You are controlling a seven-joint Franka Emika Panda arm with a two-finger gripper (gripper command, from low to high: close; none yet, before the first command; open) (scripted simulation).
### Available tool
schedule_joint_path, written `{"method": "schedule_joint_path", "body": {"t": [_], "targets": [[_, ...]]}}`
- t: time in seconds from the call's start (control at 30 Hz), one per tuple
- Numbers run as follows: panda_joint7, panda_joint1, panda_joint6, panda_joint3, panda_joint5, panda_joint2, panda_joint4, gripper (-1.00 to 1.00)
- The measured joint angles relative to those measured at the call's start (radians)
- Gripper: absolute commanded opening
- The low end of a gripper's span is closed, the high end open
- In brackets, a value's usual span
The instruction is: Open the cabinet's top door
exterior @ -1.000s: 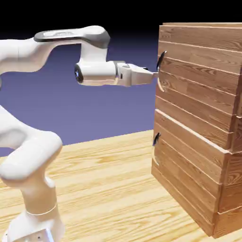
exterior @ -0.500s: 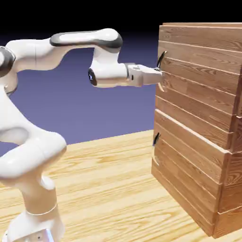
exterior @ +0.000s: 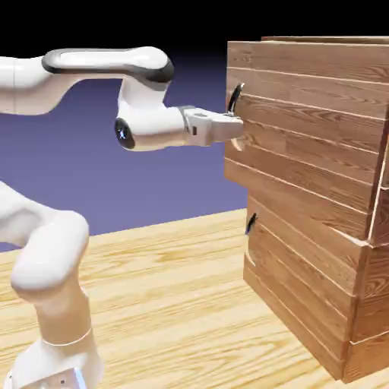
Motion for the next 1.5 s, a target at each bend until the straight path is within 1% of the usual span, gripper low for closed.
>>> {"method": "schedule_joint_path", "body": {"t": [0.27,0.43,0.6,0.77,0.93,1.13,1.33,1.5], "targets": [[0.138,0.285,-0.01,-0.264,-0.32,-0.144,-0.158,-1.0],[0.25,0.422,0.008,-0.398,-0.537,-0.248,-0.235,-1.0],[0.39,0.498,0.01,-0.487,-0.755,-0.347,-0.301,-1.0],[0.551,0.491,-0.052,-0.548,-0.973,-0.444,-0.363,-1.0],[0.693,0.418,-0.198,-0.634,-1.193,-0.548,-0.414,-1.0],[0.79,0.297,-0.451,-0.816,-1.441,-0.644,-0.43,-1.0],[0.817,0.224,-0.703,-1.033,-1.651,-0.657,-0.373,-1.0],[0.816,0.23,-0.91,-1.214,-1.803,-0.619,-0.269,-1.0]]}}
